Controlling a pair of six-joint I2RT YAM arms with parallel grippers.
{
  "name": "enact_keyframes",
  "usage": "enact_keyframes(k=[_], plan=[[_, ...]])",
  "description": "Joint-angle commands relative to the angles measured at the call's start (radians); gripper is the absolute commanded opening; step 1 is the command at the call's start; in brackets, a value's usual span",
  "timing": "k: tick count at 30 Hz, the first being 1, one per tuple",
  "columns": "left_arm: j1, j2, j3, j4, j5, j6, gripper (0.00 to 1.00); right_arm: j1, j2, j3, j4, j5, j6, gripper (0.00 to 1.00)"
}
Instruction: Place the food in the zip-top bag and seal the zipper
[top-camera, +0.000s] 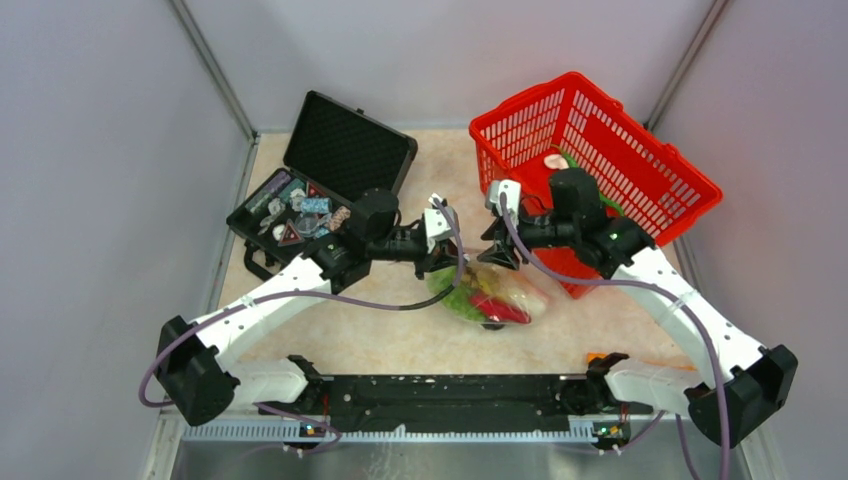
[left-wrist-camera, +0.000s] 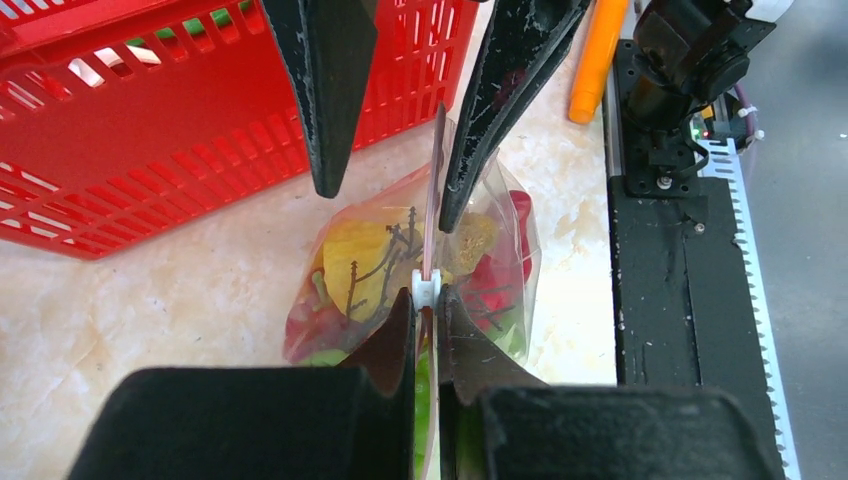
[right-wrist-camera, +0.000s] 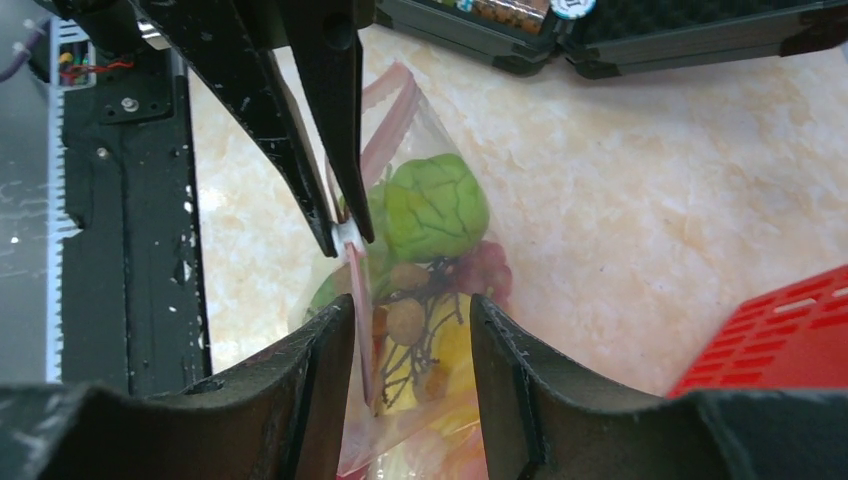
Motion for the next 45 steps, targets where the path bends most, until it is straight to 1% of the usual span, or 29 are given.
enact_keyframes(k=[1,3,4,6,8,10,13,16,20,24,30,33,36,41,45], plan=[[0.002,-0.032,0.046,0.076,0.036,-0.042,0.00,0.013,-0.055,0.023,0.012,0.068,-0.020,0.46],[0.001,-0.031,0.050,0.080,0.046,-0.053,0.00,0.013,-0.097,0.011,0.041,0.075,0.010,0.47],[0.000,-0.032,0.051,0.087,0.047,-0.059,0.00,0.013,-0.120,0.019,0.033,0.077,0.026,0.49],[0.000,-0.034,0.052,0.094,0.048,-0.066,0.00,0.013,-0.144,0.061,-0.030,0.061,0.043,0.52],[0.000,-0.038,0.053,0.100,0.052,-0.070,0.00,0.013,-0.156,0.095,-0.113,0.042,0.012,0.53],[0.000,-0.041,0.051,0.114,0.058,-0.077,0.00,0.013,-0.161,0.123,-0.179,0.070,-0.013,0.54],[0.000,-0.043,0.056,0.132,0.070,-0.093,0.00,0.013,-0.163,0.153,-0.229,0.121,-0.025,0.54],[-0.001,-0.041,0.060,0.134,0.081,-0.102,0.00,0.013,-0.134,0.189,-0.266,0.077,-0.050,0.54],[-0.004,-0.043,0.067,0.133,0.082,-0.105,0.00,0.019,-0.072,0.230,-0.284,0.089,-0.068,0.54],[-0.006,-0.047,0.068,0.134,0.081,-0.106,0.00,0.032,-0.021,0.240,-0.275,0.050,-0.109,0.53],[-0.007,-0.041,0.070,0.134,0.081,-0.109,0.00,0.065,0.063,0.266,-0.272,0.030,-0.137,0.49],[-0.008,-0.043,0.068,0.133,0.079,-0.109,0.00,0.082,0.095,0.261,-0.253,0.025,-0.135,0.49],[-0.008,-0.047,0.065,0.161,0.075,-0.107,0.00,0.093,0.119,0.252,-0.250,0.025,-0.141,0.47],[-0.009,-0.047,0.064,0.156,0.070,-0.100,0.00,0.096,0.123,0.232,-0.232,0.028,-0.144,0.33],[-0.009,-0.049,0.062,0.155,0.067,-0.098,0.00,0.096,0.101,0.205,-0.197,0.031,-0.141,0.26]])
